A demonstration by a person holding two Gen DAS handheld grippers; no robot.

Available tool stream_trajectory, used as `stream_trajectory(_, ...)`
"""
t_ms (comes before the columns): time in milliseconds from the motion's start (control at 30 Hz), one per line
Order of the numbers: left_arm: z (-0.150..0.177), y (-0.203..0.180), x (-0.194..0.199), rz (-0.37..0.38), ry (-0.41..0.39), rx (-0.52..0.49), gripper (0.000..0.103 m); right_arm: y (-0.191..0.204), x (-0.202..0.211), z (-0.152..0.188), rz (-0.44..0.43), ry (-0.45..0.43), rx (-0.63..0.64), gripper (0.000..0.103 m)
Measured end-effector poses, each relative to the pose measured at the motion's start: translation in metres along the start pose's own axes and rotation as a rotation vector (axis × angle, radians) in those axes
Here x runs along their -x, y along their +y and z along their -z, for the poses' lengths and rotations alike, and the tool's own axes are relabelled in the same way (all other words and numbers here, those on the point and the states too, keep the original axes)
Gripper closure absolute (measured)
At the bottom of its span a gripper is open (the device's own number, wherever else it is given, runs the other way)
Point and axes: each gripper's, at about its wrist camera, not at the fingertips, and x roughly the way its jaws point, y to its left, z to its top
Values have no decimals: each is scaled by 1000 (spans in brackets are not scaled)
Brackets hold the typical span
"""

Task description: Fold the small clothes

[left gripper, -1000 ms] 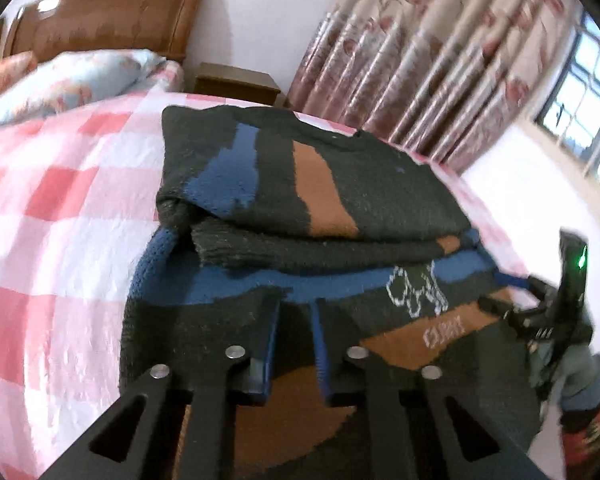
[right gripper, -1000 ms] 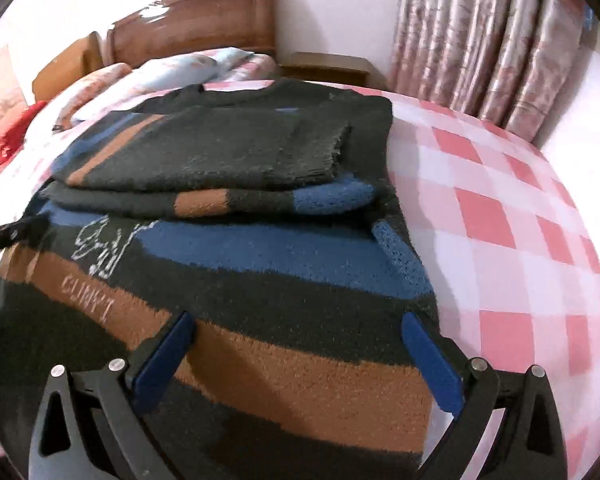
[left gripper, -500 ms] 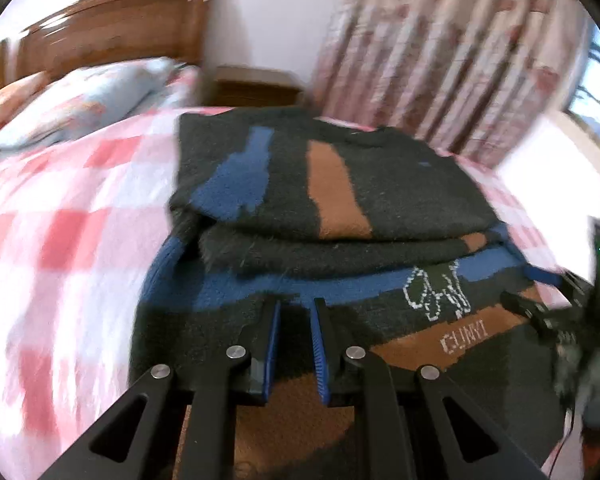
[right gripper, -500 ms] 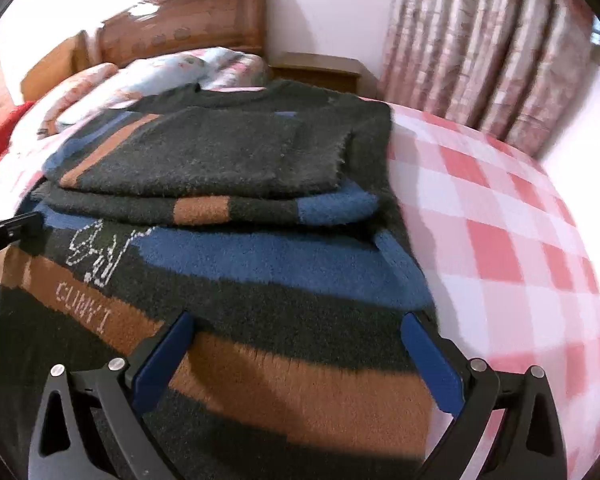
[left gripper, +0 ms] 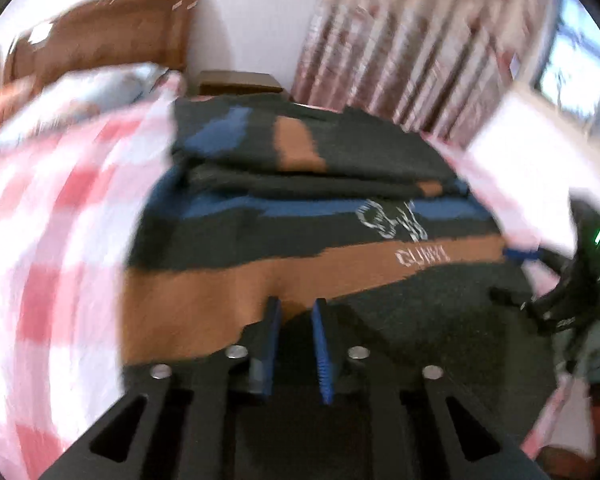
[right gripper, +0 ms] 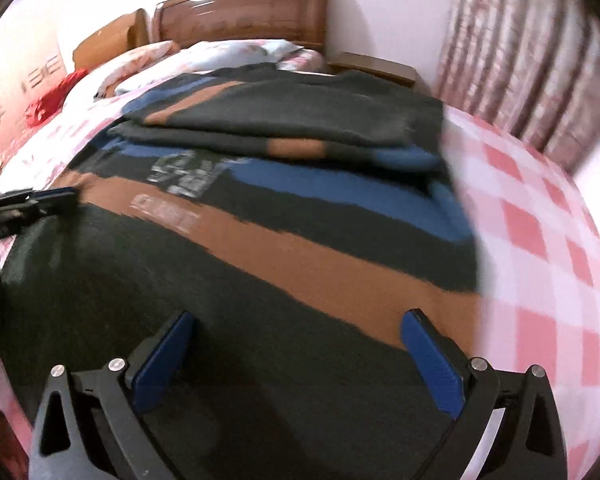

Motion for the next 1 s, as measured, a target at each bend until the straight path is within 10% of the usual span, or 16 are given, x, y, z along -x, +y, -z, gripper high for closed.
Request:
stream_trajectory(233, -48, -48, -16, 29, -7, -25, 85, 40, 0, -41, 7, -22, 95, 0)
stream_trajectory(367, -81, -54, -72, -73, 50, -54, 82, 62, -41, -72, 7, 41, 162, 0)
stream_trajectory(767, -45, 15, -24, -55, 0, 42, 86, -18, -13, -31, -22, 32, 43, 0)
stream_trajectory(833, -43, 0, -20, -121, 7, 19, 86, -8, -9, -32, 10, 48, 17, 0)
stream_trajectory(1000, -40, -61, -24, 3, 9, -96, 84, 64, -8, -38, -133, 11, 167, 0)
